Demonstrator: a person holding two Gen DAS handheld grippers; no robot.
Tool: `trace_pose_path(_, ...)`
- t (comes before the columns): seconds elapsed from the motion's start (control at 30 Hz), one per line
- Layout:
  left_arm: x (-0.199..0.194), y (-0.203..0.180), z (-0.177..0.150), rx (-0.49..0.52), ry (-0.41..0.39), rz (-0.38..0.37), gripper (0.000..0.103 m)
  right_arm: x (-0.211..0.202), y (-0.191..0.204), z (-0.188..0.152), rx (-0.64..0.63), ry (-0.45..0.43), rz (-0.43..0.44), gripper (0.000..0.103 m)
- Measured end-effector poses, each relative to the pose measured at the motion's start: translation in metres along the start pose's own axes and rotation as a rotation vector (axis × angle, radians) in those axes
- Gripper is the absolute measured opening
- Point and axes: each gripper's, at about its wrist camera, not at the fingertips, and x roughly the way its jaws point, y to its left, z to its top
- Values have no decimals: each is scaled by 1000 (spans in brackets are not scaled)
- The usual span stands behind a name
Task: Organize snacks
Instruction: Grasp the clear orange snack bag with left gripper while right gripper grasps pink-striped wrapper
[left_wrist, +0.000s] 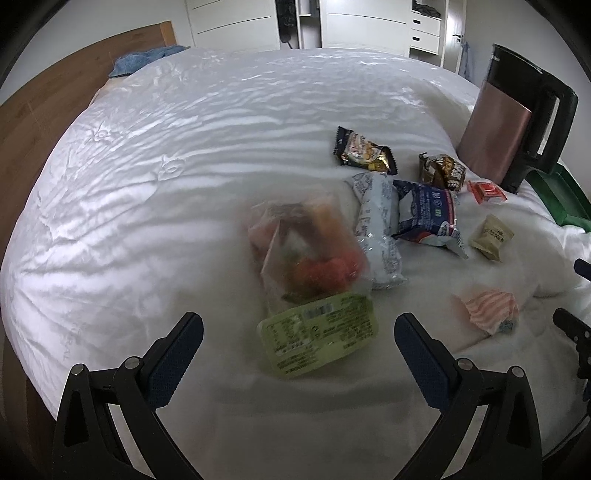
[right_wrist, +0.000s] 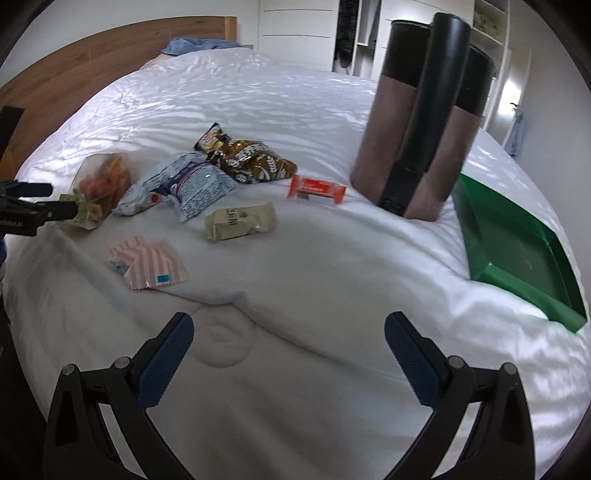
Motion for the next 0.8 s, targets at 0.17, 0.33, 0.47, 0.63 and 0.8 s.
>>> trace_pose_path(0.17,11,-5,14,-17,9,-7,102,6,2,1,-39,11,23,103)
trace_pose_path(0.33,28,2,20,-59,42,5,102,13,3,5,-82,17,38,103)
trace_pose_path(0.47,39,8,21,-75,60,21,102,18,2,7,-96,21,57,103)
trace_pose_path(0.63,49,14,21,-93,76,21,102,15,7,12,-103,11,112,103)
trace_pose_path(0.8,54,13,19,-72,85,3,101,16,35,25,-98,-10,208,103)
